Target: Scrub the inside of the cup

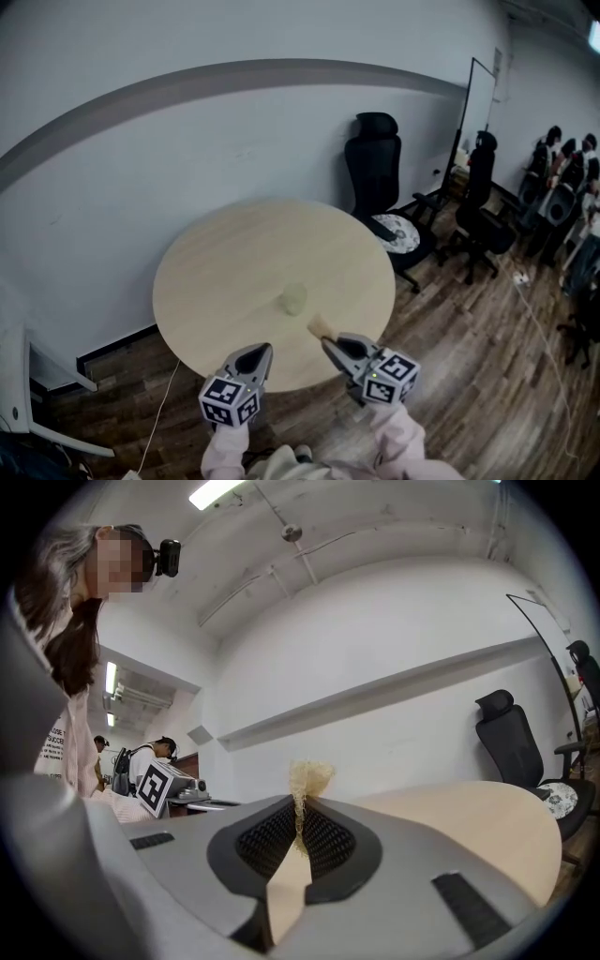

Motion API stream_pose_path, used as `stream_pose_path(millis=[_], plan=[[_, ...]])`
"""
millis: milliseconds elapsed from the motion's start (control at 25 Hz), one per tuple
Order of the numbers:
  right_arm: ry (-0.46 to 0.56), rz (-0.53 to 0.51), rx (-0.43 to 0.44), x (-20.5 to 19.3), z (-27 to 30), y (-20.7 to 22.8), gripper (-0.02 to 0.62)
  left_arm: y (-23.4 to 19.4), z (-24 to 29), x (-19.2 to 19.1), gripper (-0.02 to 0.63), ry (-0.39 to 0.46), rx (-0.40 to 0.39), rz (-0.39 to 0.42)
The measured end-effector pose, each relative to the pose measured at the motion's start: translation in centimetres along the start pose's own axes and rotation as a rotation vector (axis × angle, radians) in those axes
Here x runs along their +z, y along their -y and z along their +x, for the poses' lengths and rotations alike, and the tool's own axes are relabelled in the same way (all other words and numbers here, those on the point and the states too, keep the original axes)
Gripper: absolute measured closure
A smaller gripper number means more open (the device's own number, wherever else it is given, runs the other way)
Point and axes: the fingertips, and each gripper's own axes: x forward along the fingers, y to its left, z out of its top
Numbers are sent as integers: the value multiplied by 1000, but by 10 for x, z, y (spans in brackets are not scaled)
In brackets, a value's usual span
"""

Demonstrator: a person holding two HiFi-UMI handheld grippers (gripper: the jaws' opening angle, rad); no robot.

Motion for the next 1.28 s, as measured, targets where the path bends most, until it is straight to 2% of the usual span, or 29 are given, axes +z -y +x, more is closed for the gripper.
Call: stream_pose_path(millis=[360,680,1000,1280], plan=[[18,11,-31,4,26,27,569,-26,35,-1,609,-16,-41,-9],[11,33,-54,-4,27,42,569,-24,52,-10,609,-39,-70,-16],[6,38,-44,-5,31,51,569,-30,57,-15,609,-41,-45,-43],[-17,41,4,-4,47,74,569,-39,79,-21,609,-74,-11,-52]])
